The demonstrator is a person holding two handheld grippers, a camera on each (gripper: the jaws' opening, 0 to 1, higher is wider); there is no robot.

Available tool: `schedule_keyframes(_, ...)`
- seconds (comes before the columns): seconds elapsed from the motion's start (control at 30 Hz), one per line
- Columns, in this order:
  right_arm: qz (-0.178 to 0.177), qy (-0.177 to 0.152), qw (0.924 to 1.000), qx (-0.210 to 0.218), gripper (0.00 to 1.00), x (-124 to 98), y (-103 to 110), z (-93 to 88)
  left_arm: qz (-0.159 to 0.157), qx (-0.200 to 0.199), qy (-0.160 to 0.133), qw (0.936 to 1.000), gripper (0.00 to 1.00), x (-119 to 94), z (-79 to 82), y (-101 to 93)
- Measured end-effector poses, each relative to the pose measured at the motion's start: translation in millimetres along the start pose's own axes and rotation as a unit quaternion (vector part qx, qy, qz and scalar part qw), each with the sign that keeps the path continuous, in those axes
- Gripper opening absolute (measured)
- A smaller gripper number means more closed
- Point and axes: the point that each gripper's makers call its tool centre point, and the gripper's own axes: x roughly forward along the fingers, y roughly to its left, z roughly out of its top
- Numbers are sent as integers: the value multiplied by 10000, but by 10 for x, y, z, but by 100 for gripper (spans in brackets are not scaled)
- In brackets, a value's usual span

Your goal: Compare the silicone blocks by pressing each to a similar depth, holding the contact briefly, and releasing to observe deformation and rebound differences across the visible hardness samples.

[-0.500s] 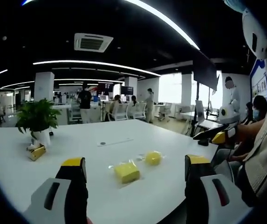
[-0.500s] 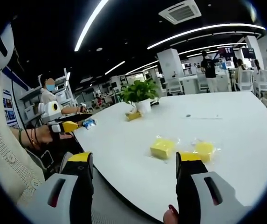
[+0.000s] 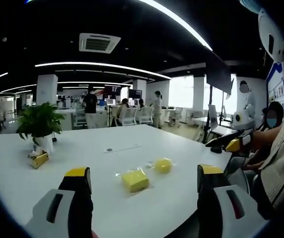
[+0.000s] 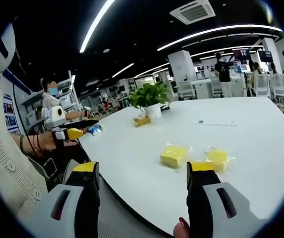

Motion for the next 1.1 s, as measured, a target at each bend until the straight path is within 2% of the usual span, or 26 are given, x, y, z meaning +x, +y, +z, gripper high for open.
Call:
schedule_keyframes(0.63,18,3,10000,-62,67,-7,-56,17,-8,47,74,10000,88,39,-32,-20)
schedule_keyframes(0.87,-63,-88,9999,-77,71,-15,-92,51,-39,17,156,9999,89,34,-56,-47)
schedule_keyframes(1.0,-53,-39,9999,-113,75,3,-81,34,-15,-299,12,9995,89,29,-14,-33)
schedule_keyframes(1.1,-34,-16,9999,-123,76,15,-65,22,-11,-359,24,9994,89,31,-19,-27)
